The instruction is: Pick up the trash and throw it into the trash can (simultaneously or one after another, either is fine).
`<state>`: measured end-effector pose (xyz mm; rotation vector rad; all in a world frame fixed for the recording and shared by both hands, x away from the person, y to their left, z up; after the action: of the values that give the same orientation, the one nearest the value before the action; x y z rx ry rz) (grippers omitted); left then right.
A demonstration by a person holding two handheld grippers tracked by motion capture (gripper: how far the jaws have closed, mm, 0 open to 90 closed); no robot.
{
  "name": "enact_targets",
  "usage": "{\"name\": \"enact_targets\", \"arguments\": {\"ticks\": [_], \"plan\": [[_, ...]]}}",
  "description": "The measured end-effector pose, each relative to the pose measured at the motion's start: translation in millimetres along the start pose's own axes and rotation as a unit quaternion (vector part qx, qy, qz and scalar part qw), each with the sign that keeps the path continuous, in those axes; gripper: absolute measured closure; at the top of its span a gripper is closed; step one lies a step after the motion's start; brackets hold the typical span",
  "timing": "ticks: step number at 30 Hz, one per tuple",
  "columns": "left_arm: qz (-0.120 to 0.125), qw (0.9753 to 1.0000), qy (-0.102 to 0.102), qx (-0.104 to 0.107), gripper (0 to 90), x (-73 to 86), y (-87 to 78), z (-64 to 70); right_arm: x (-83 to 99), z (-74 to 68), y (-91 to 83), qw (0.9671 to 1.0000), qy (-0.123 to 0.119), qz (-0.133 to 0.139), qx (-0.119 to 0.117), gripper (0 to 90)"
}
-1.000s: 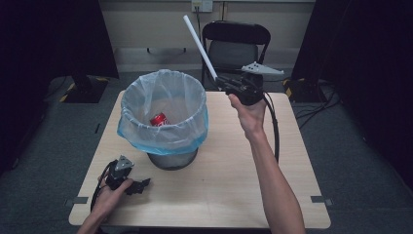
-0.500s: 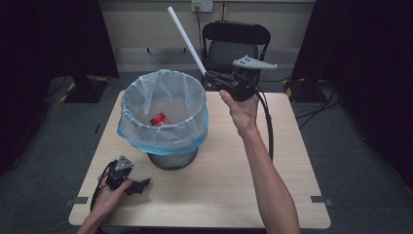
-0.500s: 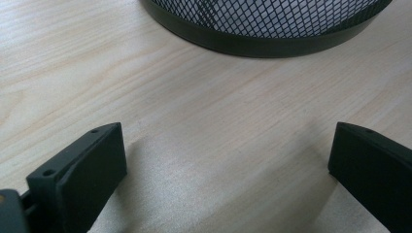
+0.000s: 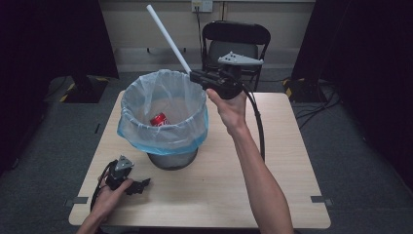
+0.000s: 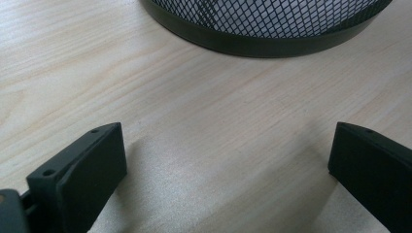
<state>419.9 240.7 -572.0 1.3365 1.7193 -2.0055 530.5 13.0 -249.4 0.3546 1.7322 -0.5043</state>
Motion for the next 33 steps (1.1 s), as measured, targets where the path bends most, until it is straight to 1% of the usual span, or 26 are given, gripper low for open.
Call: {"name": "enact_targets", "arguments": {"ticks": [3,5,8,9,10,12,14,15,16,17,18,19,20,21,22,23,25,28,30,31,32,33], "plan": [[0.0,1.0,0.0,0.0,0.0,0.0,0.0,-0.1,4.0,-5.3,7.1,0.9999,-0.002,-0.011,-0.009,81.9],[0.0,1.0,0.001,0.0,0.0,0.1,-0.1,-0.2,5.1,-6.9,9.2,0.9998,-0.002,-0.013,-0.013,81.9],[-0.001,1.0,0.001,0.0,0.0,0.1,-0.1,-0.2,11.2,-13.3,16.8,0.9993,-0.003,-0.026,-0.027,81.8],[0.0,1.0,0.001,0.0,0.0,0.1,0.0,-0.1,11.2,-13.3,16.8,0.9993,-0.003,-0.026,-0.027,81.8],[0.0,1.0,0.0,0.0,0.0,0.1,0.0,-0.1,15.6,-16.4,19.8,0.9988,-0.004,-0.034,-0.035,81.7],[0.0,1.0,0.001,0.0,0.0,0.1,-0.1,-0.1,17.1,-17.6,20.5,0.9986,-0.004,-0.036,-0.039,81.6],[-0.001,1.0,0.001,0.0,0.0,0.1,-0.1,-0.2,24.0,-20.9,22.8,0.9978,-0.003,-0.047,-0.046,81.4],[-0.001,1.0,0.001,0.0,0.0,0.1,-0.1,-0.2,24.0,-20.9,22.8,0.9978,-0.003,-0.047,-0.046,81.4],[-0.001,1.0,0.0,0.001,0.0,0.1,0.0,0.1,29.1,-21.7,23.8,0.9974,-0.003,-0.054,-0.048,81.2],[0.0,1.0,0.001,0.0,0.0,0.1,-0.1,-0.2,29.1,-21.7,23.8,0.9974,-0.003,-0.054,-0.048,81.2],[0.0,1.0,0.001,0.0,0.0,0.1,-0.1,-0.2,33.3,-21.6,24.8,0.9969,-0.002,-0.06,-0.052,80.3],[0.0,1.0,0.001,0.0,0.0,0.1,-0.1,-0.2,33.3,-21.6,24.8,0.9969,-0.002,-0.06,-0.052,80.3],[0.0,1.0,0.001,0.0,0.0,0.1,0.0,-0.2,34.3,-21.7,25.0,0.9967,-0.002,-0.061,-0.053,78.3],[0.0,1.0,0.001,0.0,0.0,0.1,-0.1,-0.2,34.7,-20.3,25.0,0.9972,-0.003,-0.058,-0.047,72.5],[0.0,1.0,0.001,0.0,0.0,0.1,-0.1,-0.2,34.9,-19.3,24.8,0.9973,-0.001,-0.058,-0.044,69.2],[0.0,1.0,0.001,0.0,0.0,0.1,-0.1,-0.1,35.0,-18.3,24.8,0.9974,0.001,-0.057,-0.044,64.0],[-0.001,1.0,0.0,0.001,0.0,0.1,0.0,0.1,35.1,-15.9,24.8,0.9974,0.003,-0.058,-0.043,57.6],[-0.001,1.0,0.001,0.0,0.0,0.1,-0.1,-0.1,34.7,-14.6,24.6,0.9973,0.003,-0.06,-0.042,55.2],[0.0,1.0,0.001,0.0,0.0,0.1,0.0,-0.1,32.4,-12.7,23.7,0.9976,0.005,-0.056,-0.04,52.1],[0.0,1.0,0.0,0.0,0.0,0.1,0.0,-0.1,32.4,-12.7,23.7,0.9976,0.005,-0.056,-0.04,52.1],[0.0,1.0,0.0,0.001,0.0,0.1,0.0,0.1,30.9,-12.0,23.1,0.9978,0.005,-0.055,-0.038,48.7],[0.0,1.0,0.001,0.0,0.0,0.1,-0.1,-0.2,30.9,-12.0,23.1,0.9978,0.005,-0.055,-0.038,48.7]]}}
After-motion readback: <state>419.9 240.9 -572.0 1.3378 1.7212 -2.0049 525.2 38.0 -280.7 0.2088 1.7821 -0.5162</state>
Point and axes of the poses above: each handheld gripper's, and its own axes: y roughly forward along the jaws, x roughly out of its underside, z roughly to its right, the point moved 10 cm from there along y, roughly forward along the jaws, and after that the axes turned 6 degrees about -x, right-handed, at the moved point
